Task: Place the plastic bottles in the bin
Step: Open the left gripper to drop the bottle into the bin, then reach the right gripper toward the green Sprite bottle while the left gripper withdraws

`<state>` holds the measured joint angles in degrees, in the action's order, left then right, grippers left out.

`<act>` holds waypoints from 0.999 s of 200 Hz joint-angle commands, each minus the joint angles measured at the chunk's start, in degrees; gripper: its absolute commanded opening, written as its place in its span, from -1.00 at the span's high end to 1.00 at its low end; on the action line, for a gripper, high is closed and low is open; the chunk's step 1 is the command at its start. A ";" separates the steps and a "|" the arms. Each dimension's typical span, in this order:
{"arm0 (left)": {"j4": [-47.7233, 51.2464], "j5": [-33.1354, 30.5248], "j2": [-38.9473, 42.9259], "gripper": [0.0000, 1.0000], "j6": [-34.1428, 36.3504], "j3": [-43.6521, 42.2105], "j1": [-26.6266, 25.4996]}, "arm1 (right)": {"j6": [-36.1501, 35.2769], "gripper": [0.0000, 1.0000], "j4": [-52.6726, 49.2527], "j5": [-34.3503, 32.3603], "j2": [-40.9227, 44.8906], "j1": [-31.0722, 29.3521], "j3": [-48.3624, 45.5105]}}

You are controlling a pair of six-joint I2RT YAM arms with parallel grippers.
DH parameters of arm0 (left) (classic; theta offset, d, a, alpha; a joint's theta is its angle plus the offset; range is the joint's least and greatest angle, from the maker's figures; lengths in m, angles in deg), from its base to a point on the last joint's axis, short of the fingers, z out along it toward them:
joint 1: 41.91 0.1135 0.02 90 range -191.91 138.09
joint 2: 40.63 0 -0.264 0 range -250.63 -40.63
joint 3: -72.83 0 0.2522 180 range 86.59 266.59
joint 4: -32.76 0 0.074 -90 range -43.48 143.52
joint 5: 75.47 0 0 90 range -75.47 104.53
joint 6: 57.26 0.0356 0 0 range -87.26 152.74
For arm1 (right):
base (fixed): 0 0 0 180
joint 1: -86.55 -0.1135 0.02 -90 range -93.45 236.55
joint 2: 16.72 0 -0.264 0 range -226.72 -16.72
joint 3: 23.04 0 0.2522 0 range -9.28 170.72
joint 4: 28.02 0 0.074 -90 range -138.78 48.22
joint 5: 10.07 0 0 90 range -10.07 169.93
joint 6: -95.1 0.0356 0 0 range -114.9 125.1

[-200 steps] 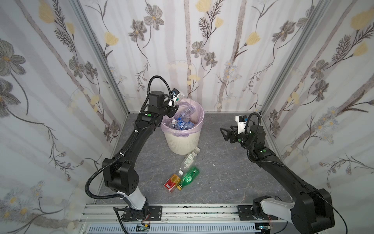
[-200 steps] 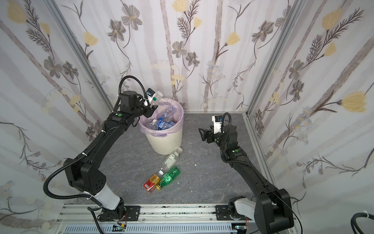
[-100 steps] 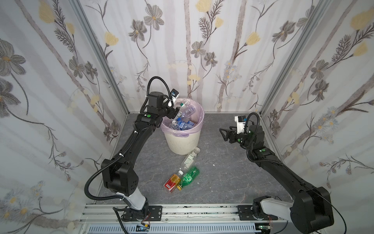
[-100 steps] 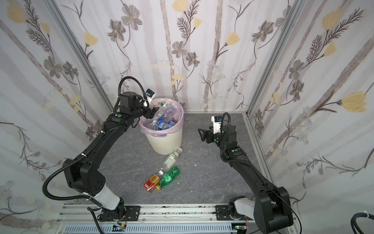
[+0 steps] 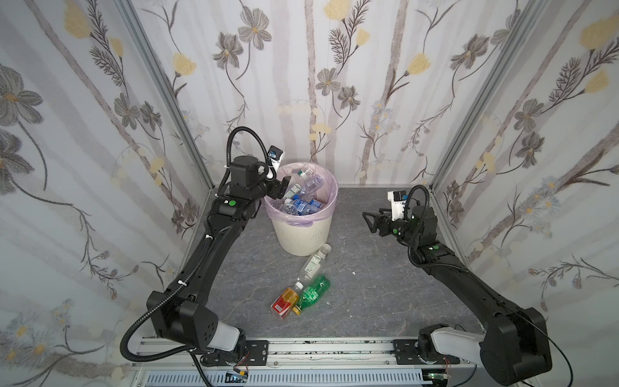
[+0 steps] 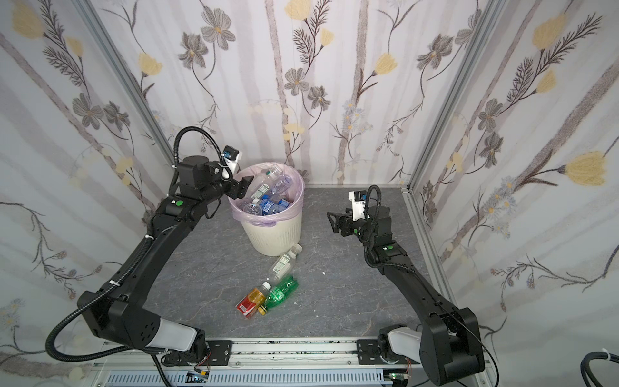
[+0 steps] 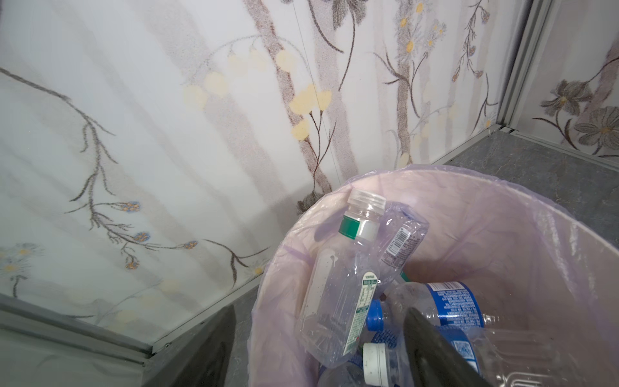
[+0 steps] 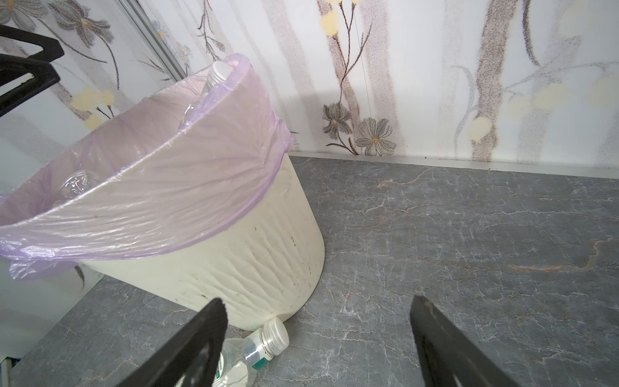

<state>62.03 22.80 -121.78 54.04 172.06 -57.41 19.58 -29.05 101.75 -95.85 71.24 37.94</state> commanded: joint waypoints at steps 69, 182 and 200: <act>-1.10 -7.52 24.00 -0.87 -9.10 -24.72 2.76 | -2.50 -0.70 -11.45 -2.68 0.64 -4.54 2.31; 1.87 -10.88 32.41 -0.91 -16.18 -40.84 6.35 | -29.50 -0.71 -22.77 -9.32 1.51 -25.13 1.91; 1.84 -10.76 32.31 -0.92 -16.46 -41.94 6.85 | -35.43 -0.71 -23.64 -7.46 1.83 -27.31 1.08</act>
<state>64.34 11.46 -89.54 38.94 131.19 -51.14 -4.49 -51.36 92.66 -94.28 46.12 39.64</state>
